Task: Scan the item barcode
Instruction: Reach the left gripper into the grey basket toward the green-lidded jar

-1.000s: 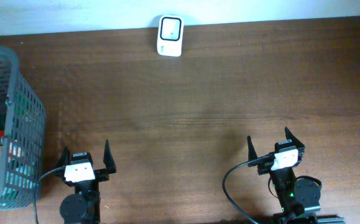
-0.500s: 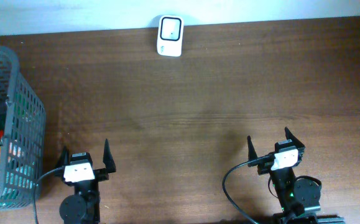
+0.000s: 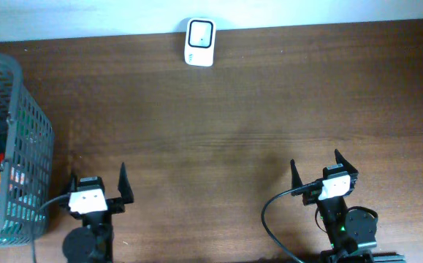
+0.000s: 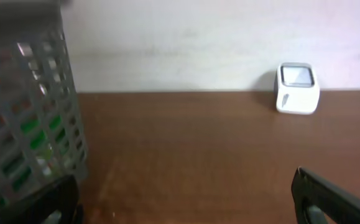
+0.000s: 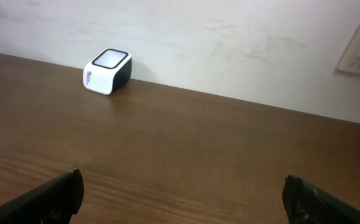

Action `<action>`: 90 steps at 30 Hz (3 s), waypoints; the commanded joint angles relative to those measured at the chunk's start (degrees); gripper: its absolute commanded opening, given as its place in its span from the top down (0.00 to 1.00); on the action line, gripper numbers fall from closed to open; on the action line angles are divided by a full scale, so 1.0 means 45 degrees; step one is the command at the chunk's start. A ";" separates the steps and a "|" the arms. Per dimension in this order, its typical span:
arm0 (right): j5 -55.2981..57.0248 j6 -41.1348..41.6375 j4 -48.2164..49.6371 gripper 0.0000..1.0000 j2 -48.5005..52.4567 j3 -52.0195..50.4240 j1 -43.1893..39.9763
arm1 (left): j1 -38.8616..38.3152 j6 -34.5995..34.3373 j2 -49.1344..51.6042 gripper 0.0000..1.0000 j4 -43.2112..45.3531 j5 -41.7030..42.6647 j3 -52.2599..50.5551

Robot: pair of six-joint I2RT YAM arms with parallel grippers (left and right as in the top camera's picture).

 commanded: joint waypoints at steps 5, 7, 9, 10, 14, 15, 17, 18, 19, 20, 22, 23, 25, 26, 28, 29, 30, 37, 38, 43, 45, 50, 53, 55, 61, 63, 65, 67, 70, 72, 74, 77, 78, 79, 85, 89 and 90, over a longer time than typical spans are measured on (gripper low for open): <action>-0.0073 0.0189 0.0034 0.02 -0.0107 -0.0117 -0.0083 | -0.0049 -0.0534 0.5056 0.01 -0.2735 0.1326 0.6674; -0.0073 0.0189 0.0034 0.01 -0.0107 -0.0117 -0.0083 | -0.0049 -0.0670 0.6649 0.01 -0.4512 0.1627 0.8927; -0.0073 0.0189 0.0029 0.02 -0.0107 -0.0117 -0.0083 | -0.0044 -0.0709 0.8480 0.01 -0.6902 0.1617 1.1545; -0.0073 0.0189 0.0034 0.02 -0.0107 -0.0117 -0.0083 | -0.0044 -0.0704 0.9413 0.01 -0.8131 0.1627 1.2905; -0.0073 0.0189 0.0034 0.02 -0.0107 -0.0117 -0.0083 | -0.0049 -0.0612 1.2726 0.01 -1.2128 0.1671 1.7801; -0.0073 0.0189 0.0034 0.02 -0.0107 -0.0117 -0.0083 | -0.0049 -0.0612 1.3775 0.01 -1.2876 0.1875 1.9118; -0.0073 0.0189 0.0034 0.02 -0.0107 -0.0117 -0.0083 | -0.0044 -0.0325 1.4528 0.01 -1.3036 0.1919 1.9783; -0.0073 0.0189 0.0034 0.02 -0.0107 -0.0117 -0.0083 | -0.0034 -0.0189 1.4819 0.01 -1.2939 0.1792 1.9977; -0.0073 0.0189 0.0034 0.02 -0.0107 -0.0117 -0.0083 | 0.0248 -0.0481 1.5198 0.01 -1.2721 0.1758 2.0254; -0.0073 0.0185 0.0034 0.02 -0.0107 -0.0117 -0.0083 | 0.0631 -0.0996 1.5436 0.01 -1.2575 0.1768 2.0468; -0.0073 0.0189 0.0034 0.02 -0.0107 -0.0117 -0.0083 | 0.1700 -0.1802 1.5805 0.01 -1.2371 0.1768 2.0944; -0.0073 0.0189 0.0034 0.02 -0.0107 -0.0117 -0.0083 | 0.2458 -0.2161 1.5951 0.01 -1.2230 0.1768 2.1153; -0.0073 0.0189 0.0034 0.02 -0.0107 -0.0117 -0.0083 | 0.3745 -0.2681 1.6004 0.01 -1.1924 0.1768 2.1230; -0.0073 0.0189 0.0034 0.02 -0.0107 -0.0117 -0.0083 | 0.4318 -0.2948 1.6009 0.00 -1.1832 0.1763 2.1230; -0.0073 0.0189 0.0029 0.02 -0.0107 -0.0117 -0.0083 | 0.5416 -0.3191 1.6033 0.01 -1.1681 0.1768 2.1230; -0.0073 0.0189 0.0029 0.02 -0.0107 -0.0117 -0.0083 | 0.5916 -0.3191 1.6082 0.02 -1.1574 0.1773 2.1230; -0.0073 0.0189 0.0034 0.02 -0.0107 -0.0117 -0.0083 | 0.6402 -0.3186 1.6174 0.02 -1.1497 0.1749 2.1226; -0.0073 0.0189 0.0034 0.02 -0.0107 -0.0117 -0.0083 | 0.8063 -0.3177 1.8039 0.03 -1.1448 0.1739 2.1226; -0.0073 0.0189 0.0029 0.02 -0.0107 -0.0117 -0.0083 | 0.8131 -0.3138 1.8370 0.03 -1.1448 0.1778 2.1226; -0.0073 0.0189 0.0034 0.02 -0.0107 -0.0117 -0.0083 | 0.8184 -0.1943 2.0201 0.02 -1.1264 0.2307 2.1226; -0.0073 0.0185 0.0034 0.02 -0.0107 -0.0117 -0.0083 | 0.8184 -0.1268 2.1041 0.02 -1.1118 0.2783 2.1226; -0.0073 0.0189 0.0034 0.01 -0.0107 -0.0117 -0.0083 | 0.8184 0.0165 2.2649 0.01 -1.0613 0.3449 2.1226; -0.0073 0.0189 0.0034 0.02 -0.0107 -0.0117 -0.0083 | 0.8184 0.0287 2.3761 0.01 -1.0074 0.3541 2.1226; -0.0073 0.0185 0.0034 0.02 -0.0107 -0.0117 -0.0083 | 0.8179 0.0534 2.4378 0.02 -0.9792 0.3560 2.1226; -0.0073 0.0185 0.0029 0.02 -0.0107 -0.0117 -0.0083 | 0.8097 0.2079 2.5966 0.02 -0.9049 0.3861 2.1226; -0.0073 0.0189 0.0034 0.02 -0.0107 -0.0117 -0.0083 | 0.8092 0.2545 2.6325 0.02 -0.8510 0.4454 2.1226; -0.0073 0.0189 0.0029 0.01 -0.0107 -0.0117 -0.0083 | 0.8087 0.2545 2.6379 0.03 -0.8174 0.4745 2.1226; -0.0073 0.0189 0.0034 0.02 -0.0107 -0.0117 -0.0083 | 0.8087 0.2545 2.6379 0.03 -0.7771 0.5115 2.1226; -0.0073 0.0189 0.0034 0.02 -0.0107 -0.0117 -0.0083 | 0.8082 0.2817 2.6379 0.03 -0.7660 0.5765 2.1230; -0.0073 0.0189 0.0034 0.02 -0.0107 -0.0117 -0.0083 | 0.7980 0.3099 2.6379 0.03 -0.7703 0.5872 2.1226; -0.0073 0.0189 0.0034 0.02 -0.0107 -0.0117 -0.0083 | 0.7844 0.3419 2.6379 0.04 -0.7796 0.5858 2.1226; -0.0073 0.0189 0.0034 0.02 -0.0107 -0.0117 -0.0083 | 0.7665 0.3507 2.6379 0.04 -0.7791 0.5809 2.1226; -0.0073 0.0189 0.0029 0.02 -0.0107 -0.0117 -0.0083 | 0.7621 0.3502 2.6389 0.03 -0.7791 0.5775 2.1226; -0.0073 0.0189 0.0034 0.02 -0.0107 -0.0117 -0.0083 | 0.7587 0.3502 2.6432 0.03 -0.7796 0.5634 2.1226; -0.0073 0.0189 0.0034 0.02 -0.0107 -0.0117 -0.0083 | 0.7393 0.3502 2.6801 0.06 -0.7781 0.4716 2.1226; -0.0073 0.0189 0.0034 0.02 -0.0107 -0.0117 -0.0083 | 0.7373 0.3283 2.6801 0.16 -0.7966 0.3798 2.1172; -0.0073 0.0189 0.0034 0.02 -0.0107 -0.0117 -0.0083 | 0.7373 0.3215 2.6801 0.16 -0.8029 0.3497 2.1158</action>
